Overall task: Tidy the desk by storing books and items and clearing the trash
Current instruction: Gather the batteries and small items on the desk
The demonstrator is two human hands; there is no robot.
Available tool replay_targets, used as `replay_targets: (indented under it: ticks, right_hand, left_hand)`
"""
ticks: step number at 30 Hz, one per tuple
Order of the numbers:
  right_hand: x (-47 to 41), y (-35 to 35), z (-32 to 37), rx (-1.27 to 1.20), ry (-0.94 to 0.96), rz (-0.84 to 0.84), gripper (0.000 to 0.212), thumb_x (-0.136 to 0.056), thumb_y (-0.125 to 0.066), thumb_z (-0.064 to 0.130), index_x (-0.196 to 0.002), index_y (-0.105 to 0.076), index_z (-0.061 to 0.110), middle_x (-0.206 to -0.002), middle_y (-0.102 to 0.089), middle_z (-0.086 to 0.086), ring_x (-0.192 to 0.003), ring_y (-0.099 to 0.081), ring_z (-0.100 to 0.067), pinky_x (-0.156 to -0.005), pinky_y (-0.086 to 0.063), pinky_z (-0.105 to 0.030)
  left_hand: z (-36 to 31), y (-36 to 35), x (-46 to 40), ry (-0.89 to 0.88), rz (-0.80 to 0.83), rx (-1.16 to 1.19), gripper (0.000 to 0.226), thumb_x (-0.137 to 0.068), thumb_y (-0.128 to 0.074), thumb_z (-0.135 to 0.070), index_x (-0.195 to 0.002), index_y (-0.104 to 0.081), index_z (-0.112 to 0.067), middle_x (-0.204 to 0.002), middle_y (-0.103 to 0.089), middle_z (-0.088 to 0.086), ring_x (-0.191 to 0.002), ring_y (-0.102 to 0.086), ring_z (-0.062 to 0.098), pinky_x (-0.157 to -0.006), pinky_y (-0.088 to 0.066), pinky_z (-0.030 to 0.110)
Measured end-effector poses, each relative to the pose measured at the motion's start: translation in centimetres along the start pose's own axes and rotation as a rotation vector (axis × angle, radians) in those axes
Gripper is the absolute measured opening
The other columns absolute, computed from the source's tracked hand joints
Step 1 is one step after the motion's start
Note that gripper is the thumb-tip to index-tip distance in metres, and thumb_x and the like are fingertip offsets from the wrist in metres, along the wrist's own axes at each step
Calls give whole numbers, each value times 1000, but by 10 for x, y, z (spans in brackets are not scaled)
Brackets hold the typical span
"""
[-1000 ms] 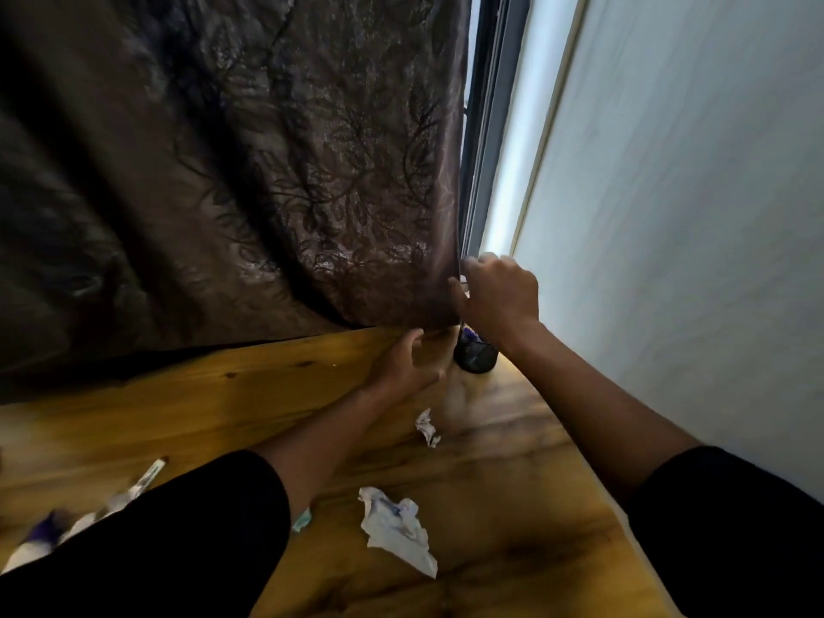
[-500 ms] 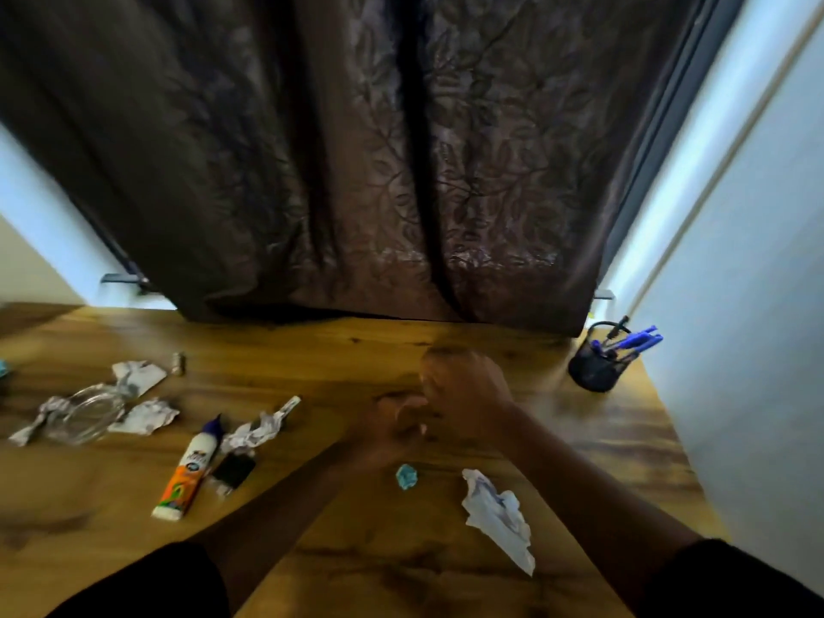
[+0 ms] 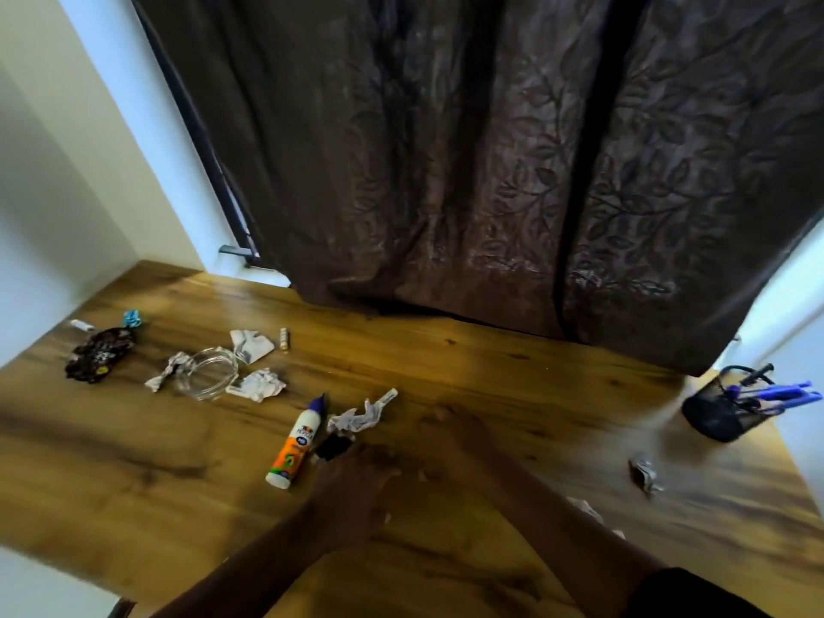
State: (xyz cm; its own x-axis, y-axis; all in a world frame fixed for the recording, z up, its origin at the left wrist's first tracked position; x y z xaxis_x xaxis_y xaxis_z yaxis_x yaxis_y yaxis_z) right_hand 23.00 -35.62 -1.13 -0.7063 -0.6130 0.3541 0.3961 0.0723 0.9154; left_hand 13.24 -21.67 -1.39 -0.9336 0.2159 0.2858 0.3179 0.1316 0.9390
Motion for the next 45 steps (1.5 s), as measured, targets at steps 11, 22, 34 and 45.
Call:
replay_targets:
  ticks: [11,22,34,45]
  right_hand:
    - [-40,19,28,-8,-155,-92,64,-97,-56,21,-156,-33,28,-160,-37,-5,-141,-41,-30,-112,-38,-39]
    - [-79,14,32,36,-213,-214,33,-97,-58,21,-128,-59,30,-135,-49,-1,-122,-50,-27,-91,-50,-38]
    - [-75,69,50,-493,-424,-555,16,-90,-71,45,-87,-69,30,-80,-67,18,-76,-62,0,-66,-47,-22]
    - [-135,79,190,-572,-84,-445,28,-87,-71,51,-95,-77,24,-87,-76,11,-75,-68,1,-70,-57,-23]
  left_hand:
    - [12,-2,8,-55,16,25,70,-90,-63,-52,-153,-36,-39,-166,-25,-12,-153,-20,18,-122,-22,44]
    - [14,7,18,-176,160,82,75,-97,-61,-43,-160,-24,-25,-171,-11,0,-157,-7,25,-125,-13,56]
    - [94,53,-19,49,-237,1001,20,-98,-50,-40,-106,-66,-31,-104,-71,-5,-92,-65,10,-89,-57,48]
    - [190,65,0,437,-346,2380,40,-107,-37,-28,-108,-66,0,-104,-76,18,-89,-75,26,-75,-59,34]
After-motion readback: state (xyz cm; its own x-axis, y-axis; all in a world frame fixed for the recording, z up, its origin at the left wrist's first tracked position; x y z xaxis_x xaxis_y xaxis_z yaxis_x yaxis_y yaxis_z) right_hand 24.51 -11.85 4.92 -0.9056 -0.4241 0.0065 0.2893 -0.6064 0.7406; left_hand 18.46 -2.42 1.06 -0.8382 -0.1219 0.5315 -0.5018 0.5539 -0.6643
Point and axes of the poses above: each hand's wrist, its own x-axis away from the middle knuckle, its own y-axis out of the back of the hand, z = x × y, the point moved 6 cm from there along -x, towards the middle knuckle
